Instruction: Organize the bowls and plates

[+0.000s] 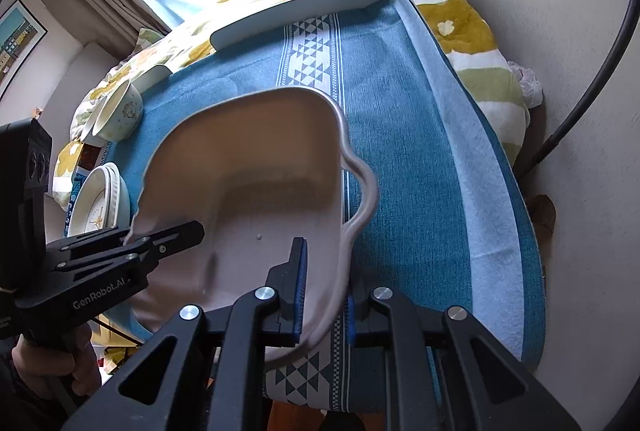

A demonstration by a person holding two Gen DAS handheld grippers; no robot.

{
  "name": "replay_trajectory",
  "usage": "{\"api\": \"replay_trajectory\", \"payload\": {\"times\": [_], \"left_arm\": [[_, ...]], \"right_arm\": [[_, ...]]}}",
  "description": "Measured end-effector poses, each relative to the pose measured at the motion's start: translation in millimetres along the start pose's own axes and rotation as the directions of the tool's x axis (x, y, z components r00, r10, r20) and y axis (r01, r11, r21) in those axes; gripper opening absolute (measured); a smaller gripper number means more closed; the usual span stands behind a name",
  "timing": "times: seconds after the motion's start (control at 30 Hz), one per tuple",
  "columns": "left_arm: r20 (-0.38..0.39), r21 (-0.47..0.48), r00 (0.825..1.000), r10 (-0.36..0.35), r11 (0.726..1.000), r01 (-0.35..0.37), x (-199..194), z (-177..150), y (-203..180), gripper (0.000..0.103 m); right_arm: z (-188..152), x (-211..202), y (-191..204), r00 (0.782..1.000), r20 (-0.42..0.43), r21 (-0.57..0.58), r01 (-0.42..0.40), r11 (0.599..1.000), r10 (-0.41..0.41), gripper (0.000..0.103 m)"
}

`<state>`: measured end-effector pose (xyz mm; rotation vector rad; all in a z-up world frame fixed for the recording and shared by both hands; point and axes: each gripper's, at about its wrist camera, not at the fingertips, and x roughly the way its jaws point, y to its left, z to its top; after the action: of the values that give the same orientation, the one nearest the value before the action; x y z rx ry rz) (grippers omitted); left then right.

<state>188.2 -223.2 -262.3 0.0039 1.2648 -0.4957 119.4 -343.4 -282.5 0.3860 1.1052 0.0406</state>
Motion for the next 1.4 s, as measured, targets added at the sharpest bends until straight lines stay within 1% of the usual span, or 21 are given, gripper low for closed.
{"api": "replay_trajectory", "payload": {"times": [0.2, 0.27, 0.3, 0.33, 0.37, 0.4, 0.43, 0.57, 0.73, 0.87, 0.97, 1.03, 1.13, 1.27, 1.3, 1.33, 1.37, 1.4], "left_arm": [[0.028, 0.04, 0.999, 0.043, 0.998, -0.044, 3, -3, -4, 0.013], [0.027, 0.053, 0.997, 0.068, 0.996, -0.069, 4, -1, -5, 0.024], [0.029, 0.058, 0.996, 0.085, 0.995, -0.086, 6, 0, -6, 0.046], [0.037, 0.062, 0.994, 0.106, 0.992, -0.108, 7, 2, -7, 0.074], [0.053, 0.068, 0.991, 0.126, 0.989, -0.13, 6, 2, -7, 0.083], [0.077, 0.071, 0.988, 0.135, 0.988, -0.141, 3, 1, -8, 0.087], [0.09, 0.075, 0.987, 0.134, 0.987, -0.141, 1, 2, -8, 0.087], [0.078, 0.081, 0.988, 0.136, 0.987, -0.142, -2, 3, -6, 0.087], [0.096, 0.072, 0.985, 0.141, 0.986, -0.149, -21, -1, -3, 0.087], [0.125, 0.055, 0.98, 0.153, 0.985, -0.16, -51, -8, -1, 0.087], [0.175, 0.03, 0.972, 0.155, 0.986, -0.162, -89, -17, 4, 0.087], [0.221, 0.01, 0.961, 0.167, 0.985, -0.173, -118, -24, 9, 0.087], [0.289, -0.029, 0.938, 0.192, 0.981, -0.192, -160, -33, 21, 0.087], [0.368, -0.105, 0.9, 0.235, 0.972, -0.211, -211, -32, 53, 0.087], [0.384, -0.127, 0.89, 0.247, 0.968, -0.214, -222, -30, 64, 0.091], [0.396, -0.151, 0.88, 0.262, 0.964, -0.219, -231, -26, 75, 0.099], [0.409, -0.178, 0.868, 0.281, 0.958, -0.226, -240, -23, 88, 0.102], [0.421, -0.199, 0.859, 0.293, 0.953, -0.227, -247, -20, 101, 0.103]], "right_arm": [[-2, 4, -4, 1.0, 0.001, 0.028, -0.017, 0.999, 0.017, 0.015], [-3, 4, -5, 1.0, -0.002, 0.048, -0.023, 0.999, 0.023, 0.015], [-3, 5, -6, 1.0, -0.001, 0.06, -0.027, 0.998, 0.027, 0.017], [-2, 5, -8, 1.0, 0.003, 0.07, -0.028, 0.997, 0.028, 0.022], [-2, 5, -10, 1.0, 0.008, 0.078, -0.027, 0.997, 0.026, 0.043], [-2, 4, -11, 1.0, 0.015, 0.084, -0.028, 0.996, 0.027, 0.064], [-2, 3, -13, 0.999, 0.022, 0.093, -0.034, 0.995, 0.032, 0.067], [-2, -1, -19, 0.998, 0.033, 0.13, -0.049, 0.99, 0.045, 0.067], [-1, -18, -16, 0.997, 0.063, 0.131, -0.043, 0.99, 0.035, 0.067], [0, -44, -6, 0.996, 0.091, 0.102, -0.022, 0.995, 0.012, 0.067], [5, -72, 10, 0.992, 0.126, 0.061, -0.021, 0.998, 0.014, 0.067], [11, -91, 24, 0.987, 0.156, 0.023, -0.041, 0.999, 0.037, 0.067], [24, -117, 53, 0.976, 0.204, -0.062, -0.07, 0.996, 0.081, 0.067], [44, -134, 101, 0.959, 0.24, -0.174, -0.112, 0.978, 0.152, 0.067], [48, -136, 112, 0.955, 0.245, -0.197, -0.119, 0.973, 0.166, 0.067], [54, -136, 126, 0.952, 0.249, -0.221, -0.126, 0.967, 0.18, 0.068], [59, -135, 139, 0.948, 0.251, -0.239, -0.137, 0.961, 0.198, 0.073], [65, -132, 150, 0.943, 0.249, -0.251, -0.157, 0.955, 0.22, 0.089]]}}
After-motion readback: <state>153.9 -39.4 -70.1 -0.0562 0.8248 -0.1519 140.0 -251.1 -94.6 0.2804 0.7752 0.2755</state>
